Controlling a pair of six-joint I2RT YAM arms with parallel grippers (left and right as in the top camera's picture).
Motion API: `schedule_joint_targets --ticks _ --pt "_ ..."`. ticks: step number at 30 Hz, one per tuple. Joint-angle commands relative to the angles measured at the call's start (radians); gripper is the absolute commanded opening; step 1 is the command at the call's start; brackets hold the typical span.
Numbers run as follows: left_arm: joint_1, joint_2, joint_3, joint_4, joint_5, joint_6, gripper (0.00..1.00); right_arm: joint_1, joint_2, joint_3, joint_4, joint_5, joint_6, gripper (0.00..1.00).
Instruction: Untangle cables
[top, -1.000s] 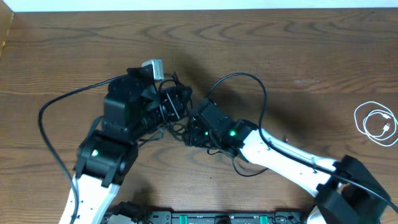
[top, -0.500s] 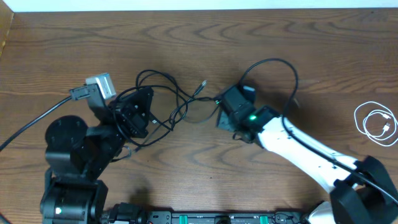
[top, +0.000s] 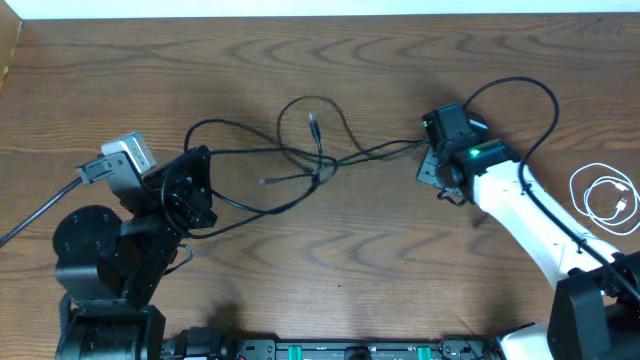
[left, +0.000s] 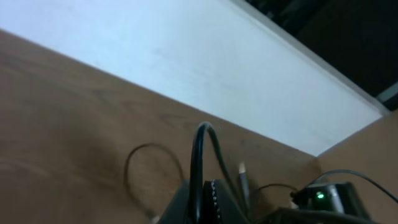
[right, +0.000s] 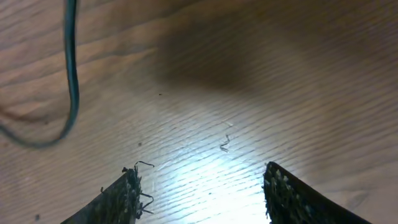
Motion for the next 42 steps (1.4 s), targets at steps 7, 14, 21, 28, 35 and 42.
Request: schedule_joint_targets --ticks 7,14,21,28,35,42 --pt "0.008 0.010 0.000 -0.160 -0.402 0.015 0.08 -0.016 -0.060 0.006 0.007 -0.066 -0.163 0.68" --pt "0.008 0.010 0.000 -0.291 -0.740 -0.207 0.08 -0.100 -0.151 0.006 -0.053 0.065 -0.164 0.70" --pt "0.008 0.010 0.000 -0.323 -0.840 -0.358 0.08 -0.180 -0.187 0.006 -0.097 0.043 -0.203 0.72" --pt "0.008 0.010 0.000 -0.331 -0.886 -0.454 0.08 -0.181 -0.187 0.006 -0.117 0.032 -0.269 0.75" --pt "0.008 0.010 0.000 -0.346 -0.800 -0.456 0.08 -0.179 -0.187 0.006 -0.128 -0.195 -0.307 0.77" --pt "0.008 0.010 0.000 -0.292 -0.518 -0.385 0.08 -0.114 -0.187 0.006 -0.044 -0.720 -0.502 0.75"
